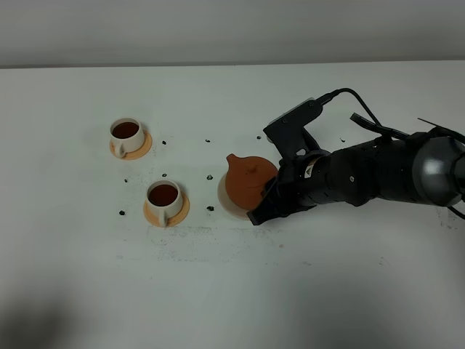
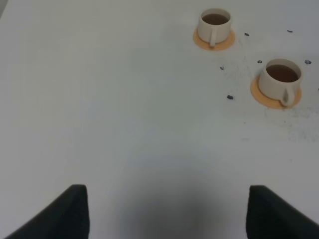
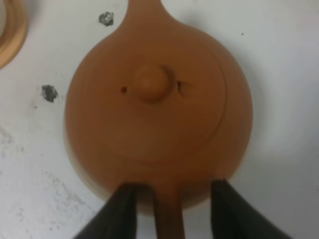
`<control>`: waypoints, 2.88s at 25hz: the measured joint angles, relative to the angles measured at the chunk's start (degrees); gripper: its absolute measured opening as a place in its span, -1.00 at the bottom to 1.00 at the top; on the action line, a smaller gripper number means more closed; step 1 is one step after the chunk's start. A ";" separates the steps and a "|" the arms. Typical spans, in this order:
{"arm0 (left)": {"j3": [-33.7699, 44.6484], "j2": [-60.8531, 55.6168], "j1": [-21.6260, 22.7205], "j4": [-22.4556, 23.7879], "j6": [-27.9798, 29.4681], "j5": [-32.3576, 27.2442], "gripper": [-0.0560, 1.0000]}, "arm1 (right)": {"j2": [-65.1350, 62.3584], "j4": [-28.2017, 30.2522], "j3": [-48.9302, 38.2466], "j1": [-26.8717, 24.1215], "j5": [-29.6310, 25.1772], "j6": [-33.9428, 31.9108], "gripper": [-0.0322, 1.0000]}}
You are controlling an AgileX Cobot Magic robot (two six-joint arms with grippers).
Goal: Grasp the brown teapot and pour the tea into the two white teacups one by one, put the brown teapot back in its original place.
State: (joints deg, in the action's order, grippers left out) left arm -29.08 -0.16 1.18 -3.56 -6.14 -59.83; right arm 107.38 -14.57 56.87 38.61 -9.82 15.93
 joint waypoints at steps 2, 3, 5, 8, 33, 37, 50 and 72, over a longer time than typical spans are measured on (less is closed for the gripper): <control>0.00 0.00 0.00 0.00 0.00 0.00 0.36 | -0.27 0.89 0.00 0.00 0.00 0.00 -0.11; 0.00 0.00 0.00 0.00 0.00 0.00 0.36 | -0.60 1.62 0.00 0.00 -0.05 0.00 -0.08; 0.00 0.00 0.00 0.00 0.00 0.00 0.36 | -2.19 3.17 0.00 0.00 -0.17 0.00 -0.05; 0.00 0.00 0.00 0.00 0.00 0.00 0.36 | -6.18 4.62 -0.02 -0.31 -0.53 0.05 -0.04; 0.00 0.00 0.00 0.00 -0.05 0.00 0.36 | -59.97 11.60 -6.34 -9.73 -0.27 0.05 -0.04; 0.00 0.00 0.00 0.00 -0.05 0.00 0.36 | -68.11 11.60 -6.34 -11.34 0.09 -0.02 -0.04; 0.00 0.00 0.00 0.00 0.00 0.00 0.36 | -88.46 11.30 -7.31 -33.66 -41.24 -2.79 -0.04; 0.00 0.00 0.00 0.00 0.00 0.00 0.36 | -107.47 10.61 -27.76 -36.38 -50.42 -6.55 -0.03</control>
State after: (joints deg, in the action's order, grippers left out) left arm -29.08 -0.16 1.18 -3.56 -6.14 -59.83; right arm -0.08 -3.95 29.11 2.23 -60.23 9.38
